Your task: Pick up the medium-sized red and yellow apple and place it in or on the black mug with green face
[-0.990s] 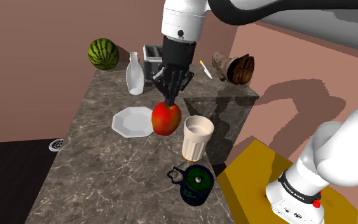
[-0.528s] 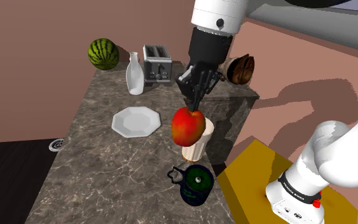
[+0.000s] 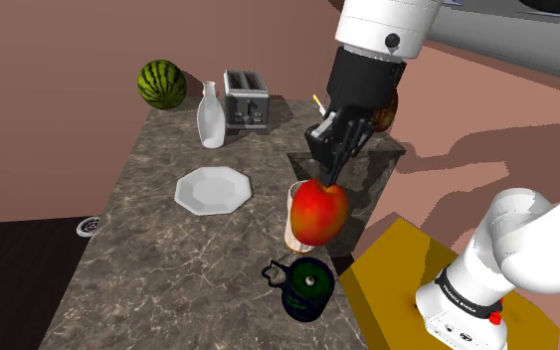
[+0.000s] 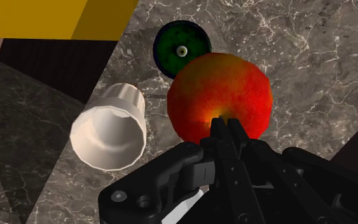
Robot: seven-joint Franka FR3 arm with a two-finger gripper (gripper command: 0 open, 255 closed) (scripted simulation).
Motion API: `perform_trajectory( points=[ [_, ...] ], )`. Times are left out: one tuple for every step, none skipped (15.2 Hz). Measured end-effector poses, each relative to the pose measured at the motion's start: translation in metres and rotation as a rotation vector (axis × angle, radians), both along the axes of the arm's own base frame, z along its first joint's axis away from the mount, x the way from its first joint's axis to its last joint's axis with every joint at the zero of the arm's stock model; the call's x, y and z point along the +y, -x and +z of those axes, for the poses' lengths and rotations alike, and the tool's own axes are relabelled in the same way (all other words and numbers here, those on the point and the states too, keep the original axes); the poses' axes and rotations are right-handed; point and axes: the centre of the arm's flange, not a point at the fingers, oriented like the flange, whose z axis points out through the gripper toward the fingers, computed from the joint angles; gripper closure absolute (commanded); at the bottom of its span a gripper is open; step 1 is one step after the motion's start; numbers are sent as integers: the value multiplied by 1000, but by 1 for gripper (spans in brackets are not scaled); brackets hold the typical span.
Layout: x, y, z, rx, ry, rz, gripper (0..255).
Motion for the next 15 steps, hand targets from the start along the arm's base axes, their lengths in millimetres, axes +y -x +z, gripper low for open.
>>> perform_trajectory(
  points=[
    [0,0,-6,0,0,0,255],
    [-1,1,-11,0,0,0,255],
    [0,1,-16,0,0,0,255],
    [-1,1,-22,0,0,0,255],
    [-1,0,-27,0,0,0,255],
    [0,1,-32,0,0,0,255],
    [-1,0,-38,0,0,0,255],
    [0,0,-43,0,0,0,255],
    [0,1,-48,0,0,0,255],
    [0,1,-53,0,0,0,255],
    [0,1,-59,0,0,0,255],
    [0,1,-64,0,0,0,255],
    [-1,1,-70,0,0,0,255],
    [-1,0,-74,0,0,0,255],
    [0,0,-80,0,0,0,255]
  ],
)
